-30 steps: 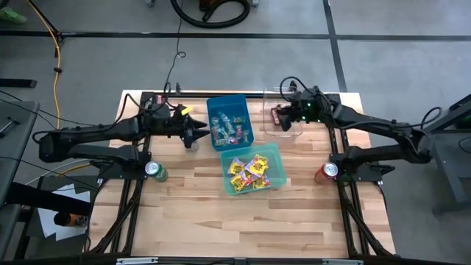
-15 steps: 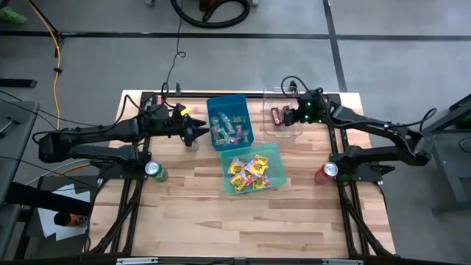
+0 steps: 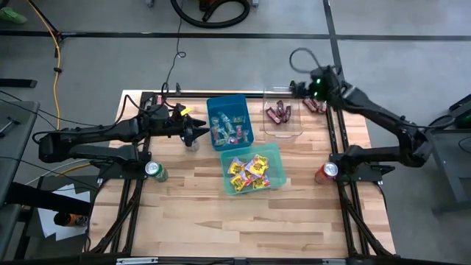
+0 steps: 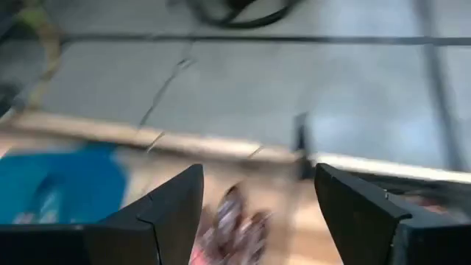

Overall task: Sort candy
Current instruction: Put the brown candy into the transparent bin

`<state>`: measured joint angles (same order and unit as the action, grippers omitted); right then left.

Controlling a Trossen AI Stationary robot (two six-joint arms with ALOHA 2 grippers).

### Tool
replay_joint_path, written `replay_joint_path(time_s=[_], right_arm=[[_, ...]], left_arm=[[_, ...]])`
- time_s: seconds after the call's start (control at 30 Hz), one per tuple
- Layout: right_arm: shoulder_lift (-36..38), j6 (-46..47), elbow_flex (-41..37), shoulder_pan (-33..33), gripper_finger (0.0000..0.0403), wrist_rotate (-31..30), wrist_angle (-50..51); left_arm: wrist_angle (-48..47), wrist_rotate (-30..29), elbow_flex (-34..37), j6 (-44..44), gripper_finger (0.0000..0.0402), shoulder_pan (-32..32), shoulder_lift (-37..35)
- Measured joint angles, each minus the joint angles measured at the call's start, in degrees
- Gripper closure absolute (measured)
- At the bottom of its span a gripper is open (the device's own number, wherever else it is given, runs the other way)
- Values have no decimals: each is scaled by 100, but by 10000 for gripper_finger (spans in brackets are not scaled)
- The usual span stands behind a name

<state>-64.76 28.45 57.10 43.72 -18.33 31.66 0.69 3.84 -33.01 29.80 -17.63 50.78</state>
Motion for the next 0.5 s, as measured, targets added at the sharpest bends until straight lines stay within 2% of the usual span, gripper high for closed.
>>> replay_joint_path(time_s=[0.07,0.17,0.5], right_arm=[[-121,205,346,314,149,-174,334],[-464,480,705,787,148,-128,707],[-2225,1361,968,2051,148,976,1227]], left_arm=[[0,-2,0,0,178,0,0],[-1,-11,0,0,178,0,4],[-2,-9,0,136,178,2,4]])
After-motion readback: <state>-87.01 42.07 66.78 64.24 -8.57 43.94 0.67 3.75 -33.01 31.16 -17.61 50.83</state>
